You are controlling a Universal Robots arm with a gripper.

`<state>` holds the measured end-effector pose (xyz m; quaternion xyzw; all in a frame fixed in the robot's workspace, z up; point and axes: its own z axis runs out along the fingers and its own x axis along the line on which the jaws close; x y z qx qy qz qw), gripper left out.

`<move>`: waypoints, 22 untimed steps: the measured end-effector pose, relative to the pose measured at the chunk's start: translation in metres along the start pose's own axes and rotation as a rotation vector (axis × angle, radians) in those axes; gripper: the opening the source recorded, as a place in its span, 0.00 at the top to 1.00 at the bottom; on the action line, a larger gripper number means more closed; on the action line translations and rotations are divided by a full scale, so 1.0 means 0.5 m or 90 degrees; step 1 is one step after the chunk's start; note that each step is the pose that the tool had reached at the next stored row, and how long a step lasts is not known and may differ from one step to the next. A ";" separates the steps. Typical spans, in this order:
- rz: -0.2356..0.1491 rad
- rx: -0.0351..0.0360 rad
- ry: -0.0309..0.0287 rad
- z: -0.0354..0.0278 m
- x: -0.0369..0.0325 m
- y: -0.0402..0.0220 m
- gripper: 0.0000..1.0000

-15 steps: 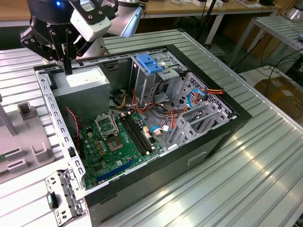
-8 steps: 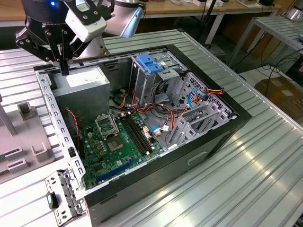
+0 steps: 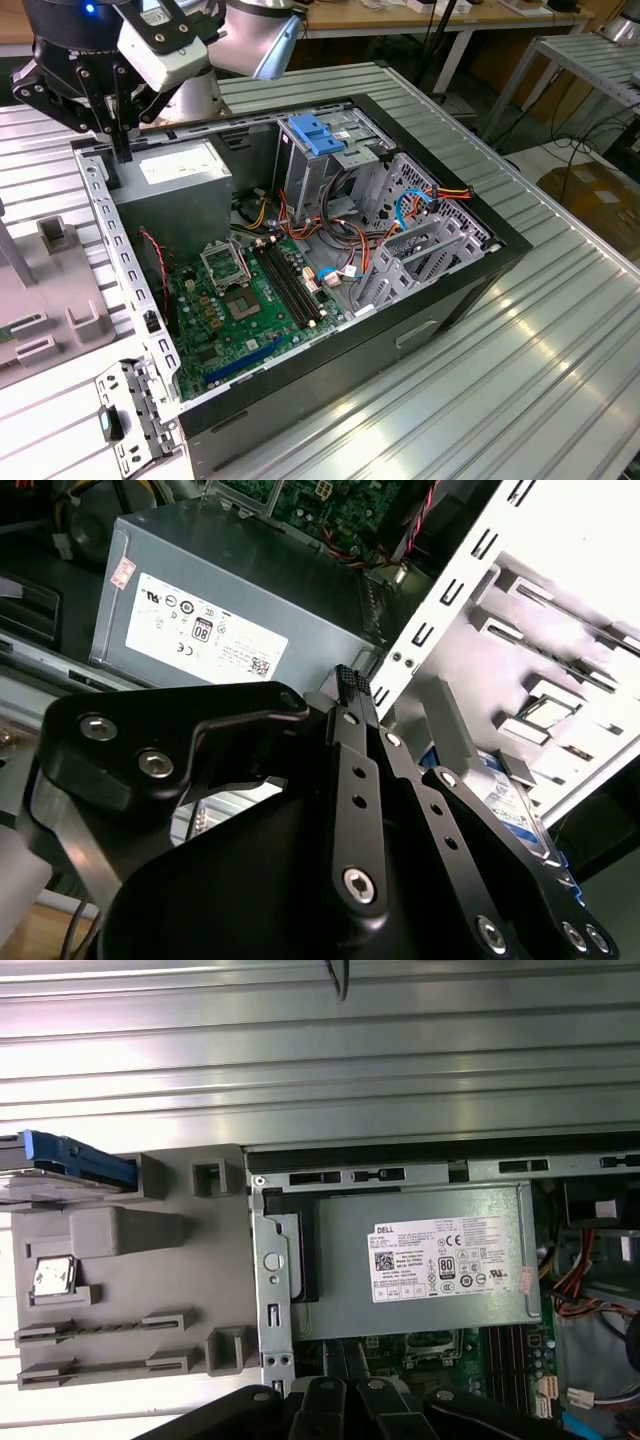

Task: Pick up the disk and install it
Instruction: 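Reach for the disk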

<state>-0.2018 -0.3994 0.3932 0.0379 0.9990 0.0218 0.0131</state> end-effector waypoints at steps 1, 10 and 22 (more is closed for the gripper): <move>0.000 0.0000 0.0000 0.000 0.004 0.000 0.89; 0.000 0.0000 0.0000 -0.001 0.033 -0.002 0.89; 0.000 0.0000 0.0000 -0.001 0.054 -0.004 0.89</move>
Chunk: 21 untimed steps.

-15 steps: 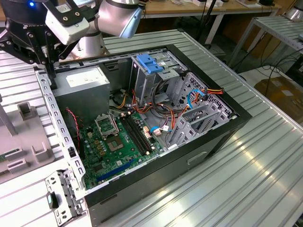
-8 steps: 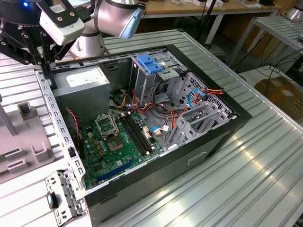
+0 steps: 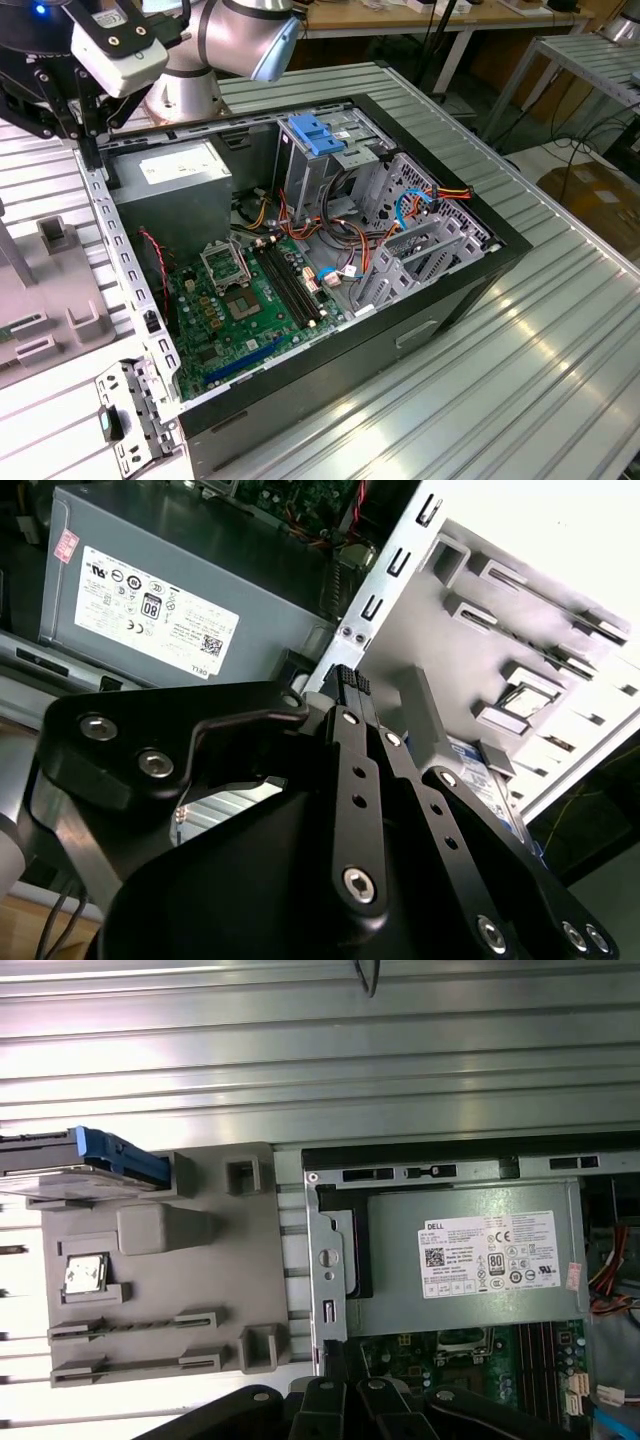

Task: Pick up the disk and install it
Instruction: 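Reach for the disk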

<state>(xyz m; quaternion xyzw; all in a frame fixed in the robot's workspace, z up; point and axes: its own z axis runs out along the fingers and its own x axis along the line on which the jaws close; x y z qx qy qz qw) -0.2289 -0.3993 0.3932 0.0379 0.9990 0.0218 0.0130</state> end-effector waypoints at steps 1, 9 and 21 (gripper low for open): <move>0.000 0.0000 0.0000 0.000 0.001 0.000 0.89; 0.000 0.0000 0.0000 0.000 0.012 -0.001 0.89; 0.000 0.0000 0.0000 -0.001 0.038 -0.003 0.89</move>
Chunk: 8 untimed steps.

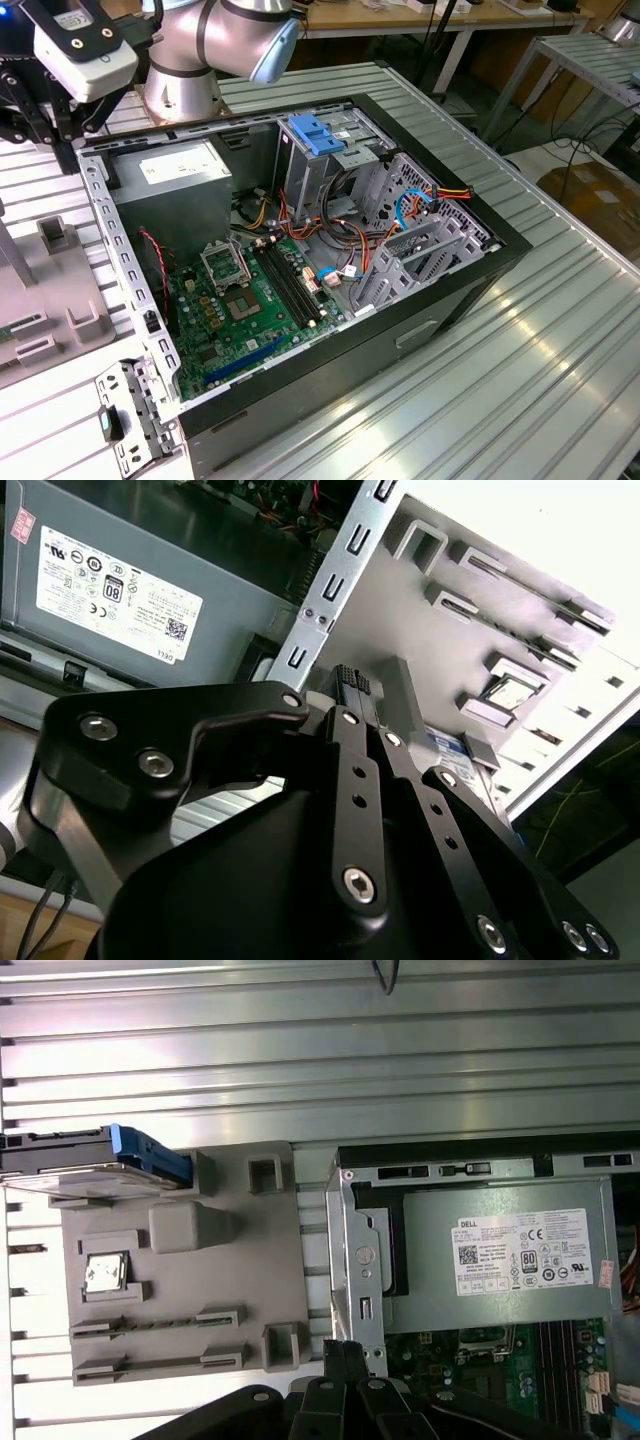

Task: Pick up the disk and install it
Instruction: 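Reach for the disk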

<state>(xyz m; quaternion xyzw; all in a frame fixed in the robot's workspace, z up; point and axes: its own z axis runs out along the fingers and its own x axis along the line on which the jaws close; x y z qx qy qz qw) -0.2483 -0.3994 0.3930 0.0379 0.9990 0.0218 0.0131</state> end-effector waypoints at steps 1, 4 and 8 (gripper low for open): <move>0.000 0.0000 0.0000 0.000 0.003 0.000 0.89; 0.000 0.0001 0.0000 0.000 0.009 -0.001 0.89; 0.000 0.0000 0.0000 -0.001 0.021 -0.002 0.89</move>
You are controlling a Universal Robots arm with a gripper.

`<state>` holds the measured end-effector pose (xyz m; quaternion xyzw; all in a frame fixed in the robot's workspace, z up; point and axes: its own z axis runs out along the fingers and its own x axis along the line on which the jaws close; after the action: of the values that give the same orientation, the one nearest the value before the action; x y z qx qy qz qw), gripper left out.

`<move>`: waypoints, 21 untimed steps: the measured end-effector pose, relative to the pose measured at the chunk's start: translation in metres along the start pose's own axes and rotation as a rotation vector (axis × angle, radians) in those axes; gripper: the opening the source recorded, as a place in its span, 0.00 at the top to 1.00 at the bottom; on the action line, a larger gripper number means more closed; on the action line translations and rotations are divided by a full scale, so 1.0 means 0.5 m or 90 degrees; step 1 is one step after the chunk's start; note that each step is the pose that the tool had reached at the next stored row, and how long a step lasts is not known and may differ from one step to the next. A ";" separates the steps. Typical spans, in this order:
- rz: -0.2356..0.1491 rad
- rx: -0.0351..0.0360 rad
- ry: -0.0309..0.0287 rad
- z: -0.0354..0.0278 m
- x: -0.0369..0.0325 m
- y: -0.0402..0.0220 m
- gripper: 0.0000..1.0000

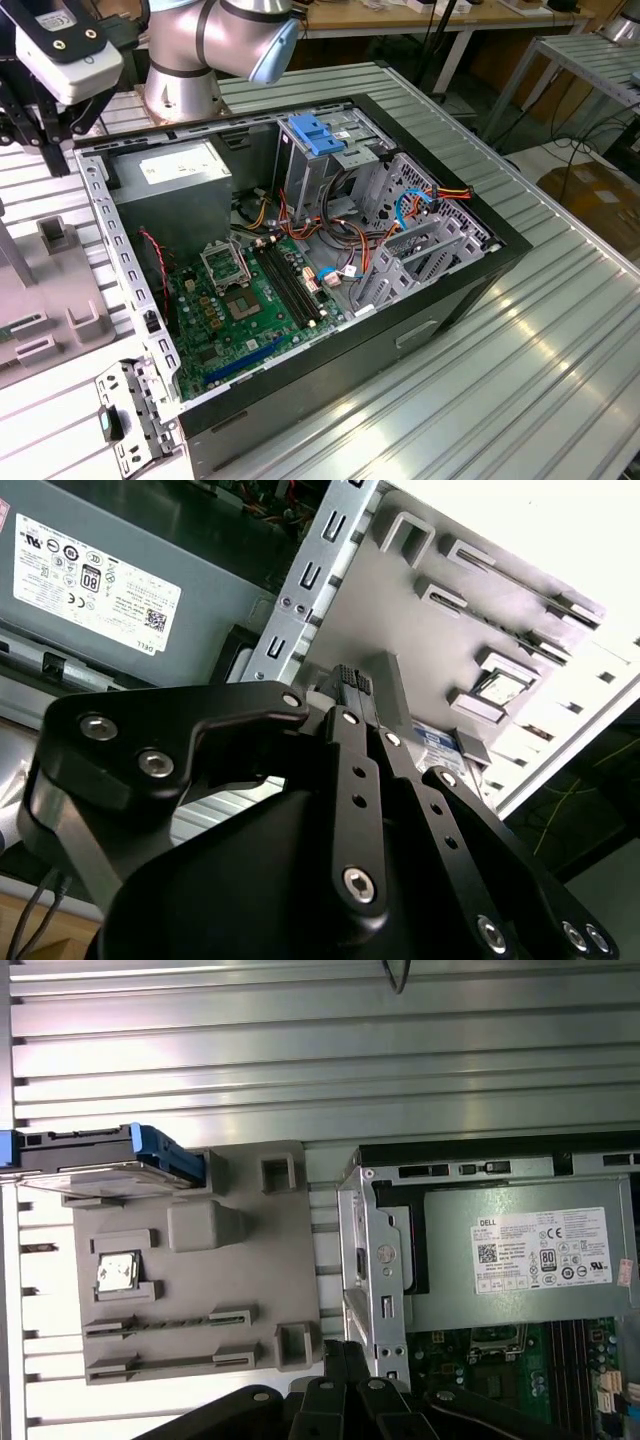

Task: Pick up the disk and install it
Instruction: 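Reach for the disk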

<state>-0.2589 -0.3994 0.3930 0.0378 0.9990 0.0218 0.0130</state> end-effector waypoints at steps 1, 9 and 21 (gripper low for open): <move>0.000 -0.0001 -0.0001 0.000 0.002 0.000 0.89; 0.000 -0.0001 -0.0001 0.000 0.029 -0.002 0.89; 0.000 0.0000 0.0000 -0.001 0.065 -0.005 0.89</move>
<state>-0.2914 -0.3994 0.3927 0.0379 0.9990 0.0218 0.0131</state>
